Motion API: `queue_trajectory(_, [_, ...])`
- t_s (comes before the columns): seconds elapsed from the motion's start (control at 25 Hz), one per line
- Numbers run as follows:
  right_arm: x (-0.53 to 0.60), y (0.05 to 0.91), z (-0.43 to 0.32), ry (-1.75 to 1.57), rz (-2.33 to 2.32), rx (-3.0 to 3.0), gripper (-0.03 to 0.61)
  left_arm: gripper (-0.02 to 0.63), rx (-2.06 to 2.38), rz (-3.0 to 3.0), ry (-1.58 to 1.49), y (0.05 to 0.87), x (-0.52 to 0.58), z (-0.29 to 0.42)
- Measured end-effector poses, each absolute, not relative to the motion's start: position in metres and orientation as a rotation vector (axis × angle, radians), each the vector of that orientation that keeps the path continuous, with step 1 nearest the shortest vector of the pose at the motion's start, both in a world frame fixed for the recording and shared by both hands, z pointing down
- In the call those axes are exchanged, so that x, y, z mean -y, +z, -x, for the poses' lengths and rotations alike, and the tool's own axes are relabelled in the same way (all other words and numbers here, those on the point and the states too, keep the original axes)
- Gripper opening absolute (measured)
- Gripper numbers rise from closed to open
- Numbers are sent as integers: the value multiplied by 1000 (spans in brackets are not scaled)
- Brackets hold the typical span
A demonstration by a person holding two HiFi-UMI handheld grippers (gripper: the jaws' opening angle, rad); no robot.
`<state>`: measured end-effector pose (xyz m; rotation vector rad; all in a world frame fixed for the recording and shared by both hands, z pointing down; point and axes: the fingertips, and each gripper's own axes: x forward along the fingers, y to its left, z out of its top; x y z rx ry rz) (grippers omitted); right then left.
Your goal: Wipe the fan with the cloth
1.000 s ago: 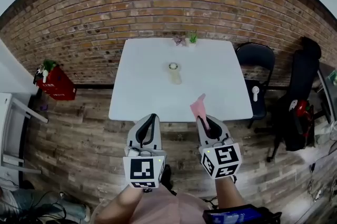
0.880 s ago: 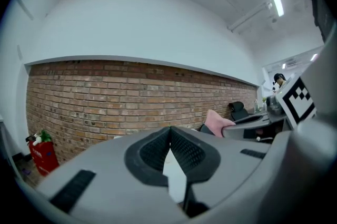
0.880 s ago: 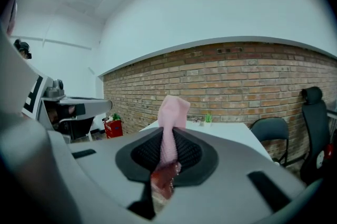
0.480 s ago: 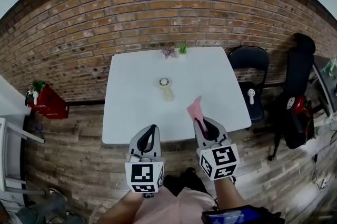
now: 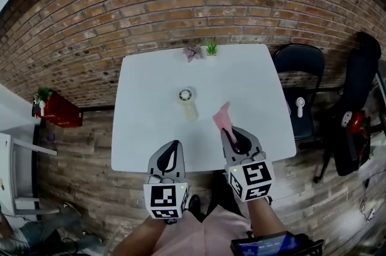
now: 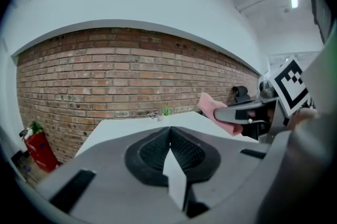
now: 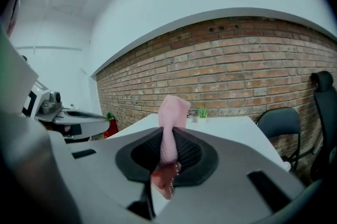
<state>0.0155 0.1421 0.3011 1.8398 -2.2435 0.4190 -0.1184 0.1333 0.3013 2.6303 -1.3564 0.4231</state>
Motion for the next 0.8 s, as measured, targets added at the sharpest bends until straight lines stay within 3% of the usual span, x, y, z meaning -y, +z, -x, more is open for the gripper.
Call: queue_trajectory(0.8, [0,312,-67,485,-1525,2474,41,11,1613,-2406,574,310,-24,57])
